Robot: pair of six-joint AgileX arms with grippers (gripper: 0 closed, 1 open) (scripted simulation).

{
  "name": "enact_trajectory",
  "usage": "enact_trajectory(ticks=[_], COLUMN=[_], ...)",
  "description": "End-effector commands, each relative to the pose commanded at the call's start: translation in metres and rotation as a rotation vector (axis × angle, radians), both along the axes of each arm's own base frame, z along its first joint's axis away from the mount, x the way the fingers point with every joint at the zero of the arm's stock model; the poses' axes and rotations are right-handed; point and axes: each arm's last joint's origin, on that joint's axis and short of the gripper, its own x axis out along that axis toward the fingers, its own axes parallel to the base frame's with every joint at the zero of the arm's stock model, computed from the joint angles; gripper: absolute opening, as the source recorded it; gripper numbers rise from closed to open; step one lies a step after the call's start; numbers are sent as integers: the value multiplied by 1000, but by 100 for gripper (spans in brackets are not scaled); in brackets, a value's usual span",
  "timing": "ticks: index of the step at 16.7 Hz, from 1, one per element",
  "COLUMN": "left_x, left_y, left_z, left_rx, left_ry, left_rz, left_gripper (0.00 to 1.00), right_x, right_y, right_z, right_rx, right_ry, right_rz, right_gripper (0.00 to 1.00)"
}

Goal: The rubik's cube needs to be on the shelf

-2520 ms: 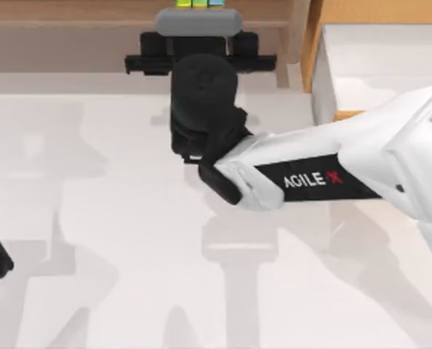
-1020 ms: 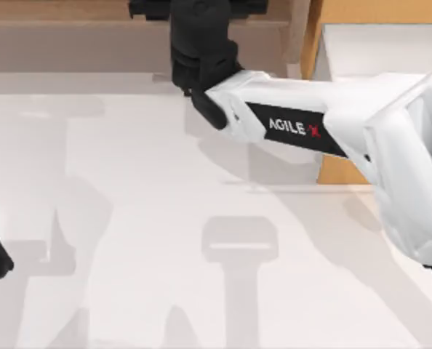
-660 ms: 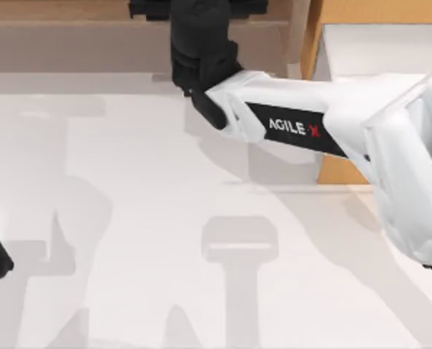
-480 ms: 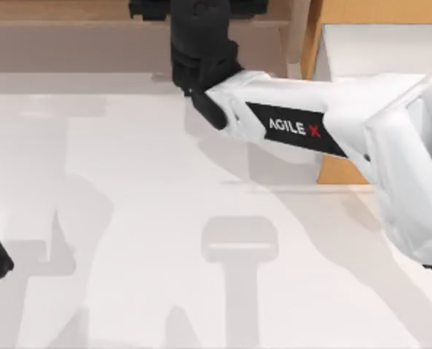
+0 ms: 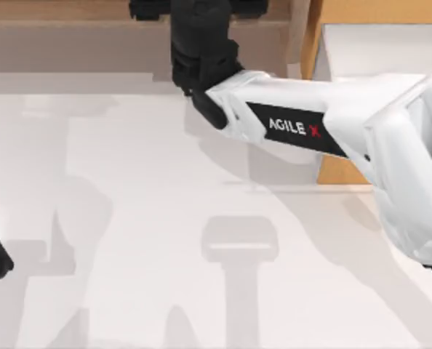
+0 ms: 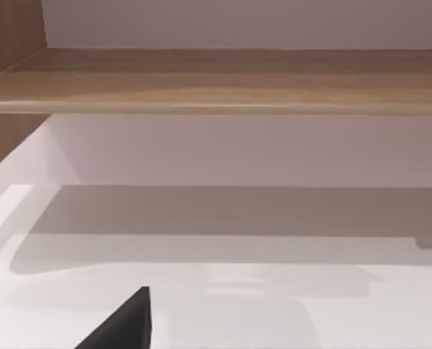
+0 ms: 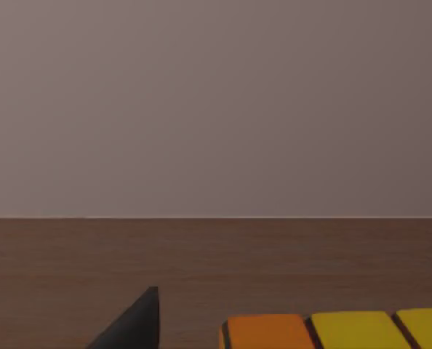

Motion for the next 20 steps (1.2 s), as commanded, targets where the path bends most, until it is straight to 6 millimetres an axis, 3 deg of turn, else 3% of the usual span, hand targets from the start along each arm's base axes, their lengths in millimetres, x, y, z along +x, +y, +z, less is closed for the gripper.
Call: enact_trajectory(ticks=[5, 10, 15, 20], left_x=[0, 0, 0, 0], left_y=[0, 0, 0, 0], left_z=[0, 0, 0, 0], left_rx=[0, 0, 0, 0], left_ry=[0, 0, 0, 0], left_rz=[0, 0, 0, 0], left_gripper=[100, 100, 100, 100], right_x=[-9, -45, -104, -169], right_y=[2, -17, -66, -136], right_z=[-4, -8, -2, -6], right_rx=[-42, -193, -388, -678], right_ry=[-14, -113, -284, -392], right_rz=[30, 108, 131, 71], right_gripper=[100, 100, 100, 100])
